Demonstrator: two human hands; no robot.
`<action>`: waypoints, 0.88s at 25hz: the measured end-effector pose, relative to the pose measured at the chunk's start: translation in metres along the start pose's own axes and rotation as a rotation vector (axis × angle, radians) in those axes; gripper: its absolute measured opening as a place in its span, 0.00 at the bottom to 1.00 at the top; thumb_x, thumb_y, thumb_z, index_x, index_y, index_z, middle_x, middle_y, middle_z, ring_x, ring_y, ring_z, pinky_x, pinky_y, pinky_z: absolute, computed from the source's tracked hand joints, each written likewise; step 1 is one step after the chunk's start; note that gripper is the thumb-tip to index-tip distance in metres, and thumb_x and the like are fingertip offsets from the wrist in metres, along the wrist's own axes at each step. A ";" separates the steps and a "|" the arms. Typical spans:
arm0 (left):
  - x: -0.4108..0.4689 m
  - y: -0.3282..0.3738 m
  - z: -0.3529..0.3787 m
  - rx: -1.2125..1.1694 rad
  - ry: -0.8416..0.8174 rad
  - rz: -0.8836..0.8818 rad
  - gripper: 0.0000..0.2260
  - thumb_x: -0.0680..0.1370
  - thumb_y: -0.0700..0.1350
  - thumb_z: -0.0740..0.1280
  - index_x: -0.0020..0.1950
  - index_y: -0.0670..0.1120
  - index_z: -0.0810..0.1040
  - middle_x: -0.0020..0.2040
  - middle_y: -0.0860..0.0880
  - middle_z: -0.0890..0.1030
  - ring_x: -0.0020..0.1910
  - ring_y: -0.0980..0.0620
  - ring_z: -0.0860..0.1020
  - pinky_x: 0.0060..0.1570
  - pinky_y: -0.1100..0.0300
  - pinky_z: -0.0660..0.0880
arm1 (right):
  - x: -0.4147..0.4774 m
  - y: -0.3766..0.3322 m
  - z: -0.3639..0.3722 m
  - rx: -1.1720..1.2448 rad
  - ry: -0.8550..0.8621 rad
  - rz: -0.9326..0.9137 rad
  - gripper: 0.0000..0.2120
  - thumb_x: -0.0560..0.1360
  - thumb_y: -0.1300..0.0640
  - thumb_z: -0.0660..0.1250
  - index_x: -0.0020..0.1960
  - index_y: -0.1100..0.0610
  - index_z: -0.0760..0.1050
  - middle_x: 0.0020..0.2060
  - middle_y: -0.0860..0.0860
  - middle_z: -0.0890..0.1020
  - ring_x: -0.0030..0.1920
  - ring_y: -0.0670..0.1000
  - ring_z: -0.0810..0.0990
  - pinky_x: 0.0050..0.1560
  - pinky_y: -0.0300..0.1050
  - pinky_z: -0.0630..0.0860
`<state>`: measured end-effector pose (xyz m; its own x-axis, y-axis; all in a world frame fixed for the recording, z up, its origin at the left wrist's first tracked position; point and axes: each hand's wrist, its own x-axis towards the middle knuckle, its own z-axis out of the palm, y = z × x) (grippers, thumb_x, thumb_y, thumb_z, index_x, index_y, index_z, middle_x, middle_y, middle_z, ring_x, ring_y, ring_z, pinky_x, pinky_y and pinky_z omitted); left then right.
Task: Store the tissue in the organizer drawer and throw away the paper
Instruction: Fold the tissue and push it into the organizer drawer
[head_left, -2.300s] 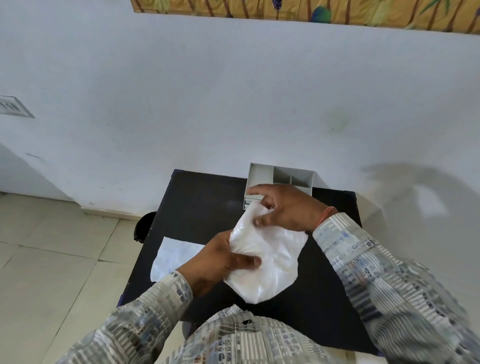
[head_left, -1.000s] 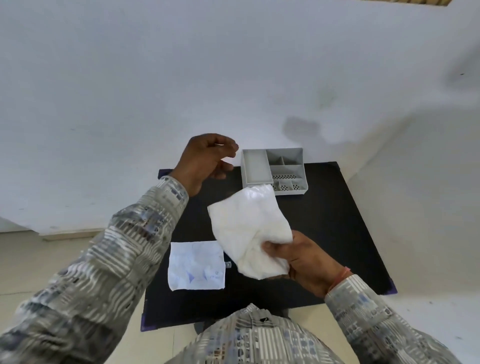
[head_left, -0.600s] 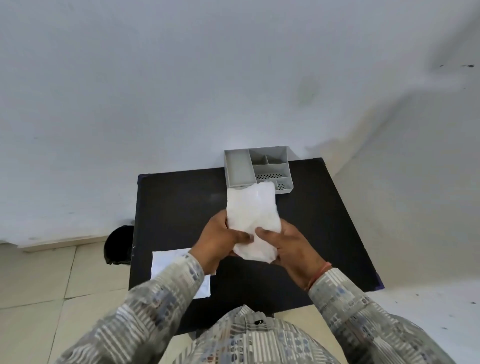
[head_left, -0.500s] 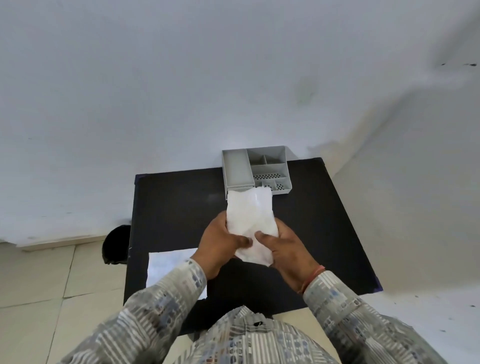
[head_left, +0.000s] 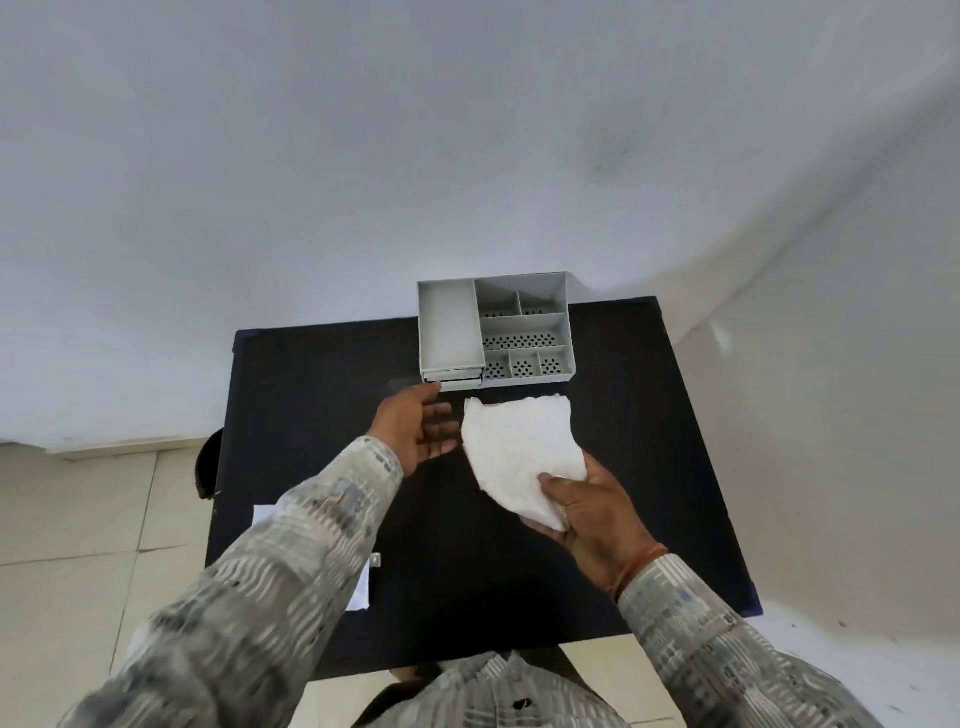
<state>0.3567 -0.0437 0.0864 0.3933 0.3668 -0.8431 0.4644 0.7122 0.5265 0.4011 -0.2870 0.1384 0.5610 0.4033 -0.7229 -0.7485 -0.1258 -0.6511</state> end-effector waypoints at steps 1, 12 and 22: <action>0.020 0.003 0.009 -0.071 0.039 -0.028 0.15 0.83 0.48 0.68 0.67 0.43 0.80 0.66 0.40 0.83 0.54 0.40 0.84 0.49 0.42 0.83 | 0.010 -0.004 -0.009 -0.011 -0.005 0.015 0.18 0.82 0.69 0.65 0.68 0.53 0.76 0.60 0.53 0.84 0.59 0.59 0.84 0.42 0.52 0.87; 0.104 0.011 0.050 -0.261 0.287 -0.055 0.17 0.82 0.35 0.62 0.70 0.39 0.79 0.49 0.44 0.84 0.41 0.46 0.84 0.33 0.50 0.80 | 0.070 -0.039 -0.038 -0.158 -0.079 0.065 0.21 0.81 0.68 0.66 0.71 0.52 0.75 0.62 0.52 0.85 0.62 0.58 0.84 0.51 0.61 0.86; 0.097 -0.024 0.035 -0.294 0.254 -0.055 0.17 0.77 0.37 0.69 0.65 0.38 0.83 0.60 0.39 0.87 0.45 0.45 0.85 0.37 0.51 0.83 | 0.090 -0.039 -0.022 -0.172 -0.041 0.042 0.20 0.80 0.67 0.68 0.69 0.50 0.77 0.62 0.51 0.85 0.63 0.59 0.83 0.61 0.74 0.79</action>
<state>0.4112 -0.0460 -0.0047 0.1476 0.4334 -0.8890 0.2175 0.8626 0.4567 0.4883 -0.2661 0.0934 0.5135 0.4305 -0.7423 -0.6971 -0.2952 -0.6534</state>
